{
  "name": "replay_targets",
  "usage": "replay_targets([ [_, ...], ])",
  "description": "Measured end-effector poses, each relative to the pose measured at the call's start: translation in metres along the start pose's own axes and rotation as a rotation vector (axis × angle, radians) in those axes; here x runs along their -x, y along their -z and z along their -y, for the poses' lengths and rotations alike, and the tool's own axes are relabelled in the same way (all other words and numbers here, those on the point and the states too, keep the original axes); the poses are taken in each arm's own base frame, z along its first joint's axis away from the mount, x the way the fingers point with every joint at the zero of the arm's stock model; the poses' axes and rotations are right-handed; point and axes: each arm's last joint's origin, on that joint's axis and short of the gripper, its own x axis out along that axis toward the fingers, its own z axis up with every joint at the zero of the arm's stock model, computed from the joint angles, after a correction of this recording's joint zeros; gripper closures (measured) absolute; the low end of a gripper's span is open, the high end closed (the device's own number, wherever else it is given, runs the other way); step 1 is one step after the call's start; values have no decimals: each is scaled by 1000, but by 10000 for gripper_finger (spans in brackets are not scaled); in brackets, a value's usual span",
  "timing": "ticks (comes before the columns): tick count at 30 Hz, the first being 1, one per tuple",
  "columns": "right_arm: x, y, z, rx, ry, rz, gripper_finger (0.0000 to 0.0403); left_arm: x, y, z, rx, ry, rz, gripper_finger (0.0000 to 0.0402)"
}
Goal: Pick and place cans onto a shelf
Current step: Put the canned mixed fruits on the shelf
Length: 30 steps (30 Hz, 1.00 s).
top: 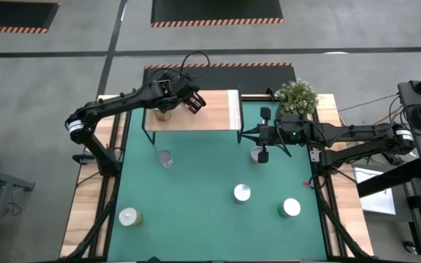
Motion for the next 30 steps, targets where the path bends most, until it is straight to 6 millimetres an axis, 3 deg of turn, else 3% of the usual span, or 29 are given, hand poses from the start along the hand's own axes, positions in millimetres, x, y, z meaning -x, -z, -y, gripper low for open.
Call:
replay_targets([
  [13, 0, -1, 0, 4, 2, 6, 390, -17, 0, 13, 29, 65, -2, 401],
  [24, 0, 0, 0, 6, 2, 5, 390, -17, -4, 14, 70, 52, 38, 401],
  [27, 0, 0, 0, 6, 2, 5, 390, -11, -4, 14, 60, 59, 55, 401],
  [30, 0, -1, 0, 5, 2, 5, 390, 9, -6, 15, 49, 51, 106, 401],
])
